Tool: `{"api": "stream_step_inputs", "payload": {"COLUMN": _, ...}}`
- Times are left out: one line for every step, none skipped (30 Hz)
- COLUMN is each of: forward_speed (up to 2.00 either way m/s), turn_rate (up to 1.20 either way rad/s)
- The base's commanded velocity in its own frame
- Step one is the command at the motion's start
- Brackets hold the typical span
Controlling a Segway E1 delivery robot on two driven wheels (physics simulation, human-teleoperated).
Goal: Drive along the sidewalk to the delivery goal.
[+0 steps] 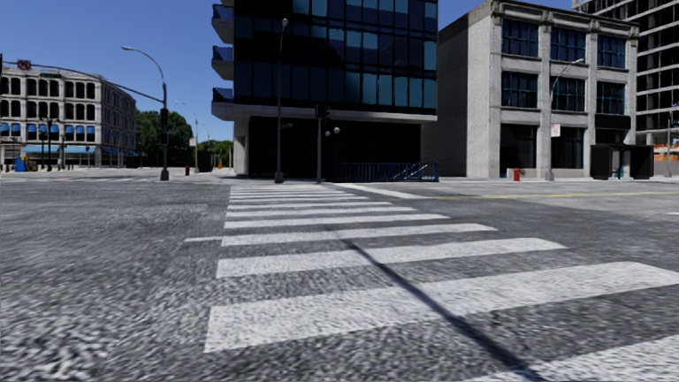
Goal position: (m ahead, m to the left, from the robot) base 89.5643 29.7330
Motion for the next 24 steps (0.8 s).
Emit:
{"api": "stream_step_inputs", "payload": {"forward_speed": 1.56, "turn_rate": 0.0}}
{"api": "stream_step_inputs", "payload": {"forward_speed": 1.56, "turn_rate": 0.0}}
{"api": "stream_step_inputs", "payload": {"forward_speed": 1.56, "turn_rate": 0.0}}
{"api": "stream_step_inputs", "payload": {"forward_speed": 1.56, "turn_rate": 0.0}}
{"api": "stream_step_inputs", "payload": {"forward_speed": 1.56, "turn_rate": 0.0}}
{"api": "stream_step_inputs", "payload": {"forward_speed": 1.56, "turn_rate": 0.0}}
{"api": "stream_step_inputs", "payload": {"forward_speed": 1.56, "turn_rate": 0.0}}
{"api": "stream_step_inputs", "payload": {"forward_speed": 1.56, "turn_rate": 0.0}}
{"api": "stream_step_inputs", "payload": {"forward_speed": 1.56, "turn_rate": 0.0}}
{"api": "stream_step_inputs", "payload": {"forward_speed": 1.56, "turn_rate": 0.0}}
{"api": "stream_step_inputs", "payload": {"forward_speed": 1.56, "turn_rate": 0.0}}
{"api": "stream_step_inputs", "payload": {"forward_speed": 1.56, "turn_rate": 0.0}}
{"api": "stream_step_inputs", "payload": {"forward_speed": 1.56, "turn_rate": 0.0}}
{"api": "stream_step_inputs", "payload": {"forward_speed": 1.56, "turn_rate": 0.0}}
{"api": "stream_step_inputs", "payload": {"forward_speed": 1.56, "turn_rate": 0.0}}
{"api": "stream_step_inputs", "payload": {"forward_speed": 1.58, "turn_rate": 0.02}}
{"api": "stream_step_inputs", "payload": {"forward_speed": 1.58, "turn_rate": 0.02}}
{"api": "stream_step_inputs", "payload": {"forward_speed": 1.7, "turn_rate": 0.09}}
{"api": "stream_step_inputs", "payload": {"forward_speed": 2.0, "turn_rate": 0.16}}
{"api": "stream_step_inputs", "payload": {"forward_speed": 2.0, "turn_rate": 0.16}}
{"api": "stream_step_inputs", "payload": {"forward_speed": 2.0, "turn_rate": 0.22}}
{"api": "stream_step_inputs", "payload": {"forward_speed": 2.0, "turn_rate": 0.29}}
{"api": "stream_step_inputs", "payload": {"forward_speed": 2.0, "turn_rate": 0.38}}
{"api": "stream_step_inputs", "payload": {"forward_speed": 2.0, "turn_rate": 0.38}}
